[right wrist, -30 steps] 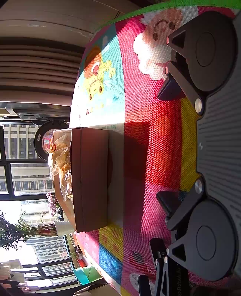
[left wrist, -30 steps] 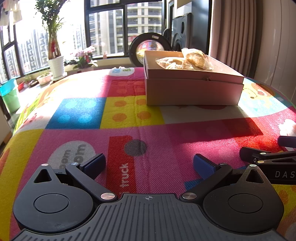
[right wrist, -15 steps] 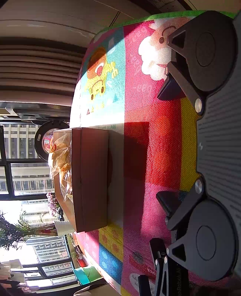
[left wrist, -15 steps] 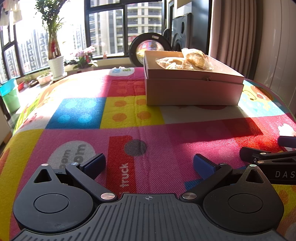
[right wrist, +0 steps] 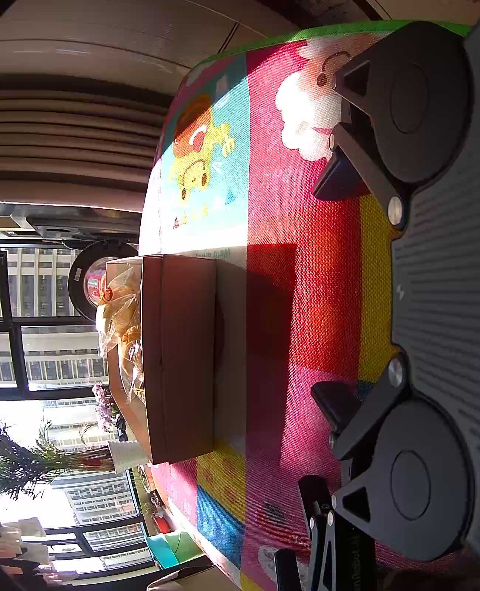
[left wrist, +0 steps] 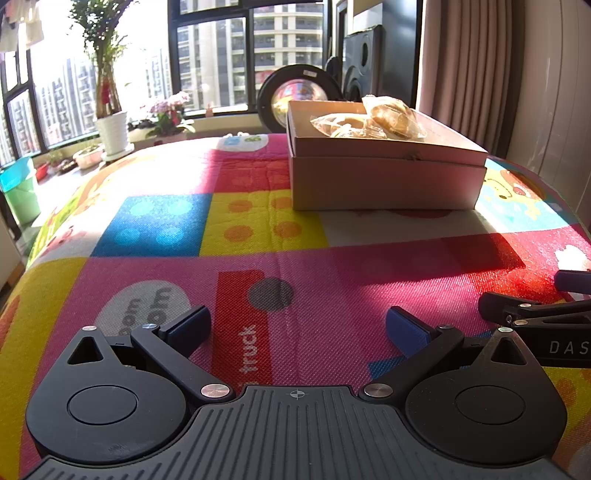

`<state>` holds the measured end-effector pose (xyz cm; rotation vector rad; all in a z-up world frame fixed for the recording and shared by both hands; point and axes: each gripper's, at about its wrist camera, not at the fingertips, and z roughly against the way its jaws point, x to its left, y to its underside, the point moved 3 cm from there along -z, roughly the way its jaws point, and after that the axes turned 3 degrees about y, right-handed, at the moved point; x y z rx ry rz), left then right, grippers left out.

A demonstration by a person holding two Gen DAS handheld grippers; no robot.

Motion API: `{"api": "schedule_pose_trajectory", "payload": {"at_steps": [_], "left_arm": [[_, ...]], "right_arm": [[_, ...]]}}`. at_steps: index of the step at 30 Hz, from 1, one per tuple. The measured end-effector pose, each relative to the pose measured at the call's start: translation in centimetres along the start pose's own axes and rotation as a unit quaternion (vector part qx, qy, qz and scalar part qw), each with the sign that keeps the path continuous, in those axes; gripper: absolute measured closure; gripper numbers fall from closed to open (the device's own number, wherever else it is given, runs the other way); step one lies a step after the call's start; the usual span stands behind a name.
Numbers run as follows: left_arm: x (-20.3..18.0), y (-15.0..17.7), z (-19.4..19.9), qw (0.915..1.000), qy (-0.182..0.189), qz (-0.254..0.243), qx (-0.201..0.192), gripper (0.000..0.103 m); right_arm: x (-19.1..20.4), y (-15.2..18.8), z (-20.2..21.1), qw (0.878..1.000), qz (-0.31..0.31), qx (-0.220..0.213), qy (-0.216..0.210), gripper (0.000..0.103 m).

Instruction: Organize objects

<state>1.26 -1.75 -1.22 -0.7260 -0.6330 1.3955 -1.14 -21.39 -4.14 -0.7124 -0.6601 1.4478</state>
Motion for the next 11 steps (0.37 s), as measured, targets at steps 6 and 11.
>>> {"api": "schedule_pose_trajectory", "payload": {"at_steps": [6,11], "left_arm": [[-0.01,0.0,-0.01,1.0,0.0,0.0,0.0,0.0],[0.04,0.01,-0.04,1.0,0.001,0.001,-0.001,0.0]], "right_arm": [[0.02,-0.02,0.01,1.0,0.0,0.0,0.0,0.0],[0.0,0.01,0.0,1.0,0.0,0.0,0.0,0.0]]}}
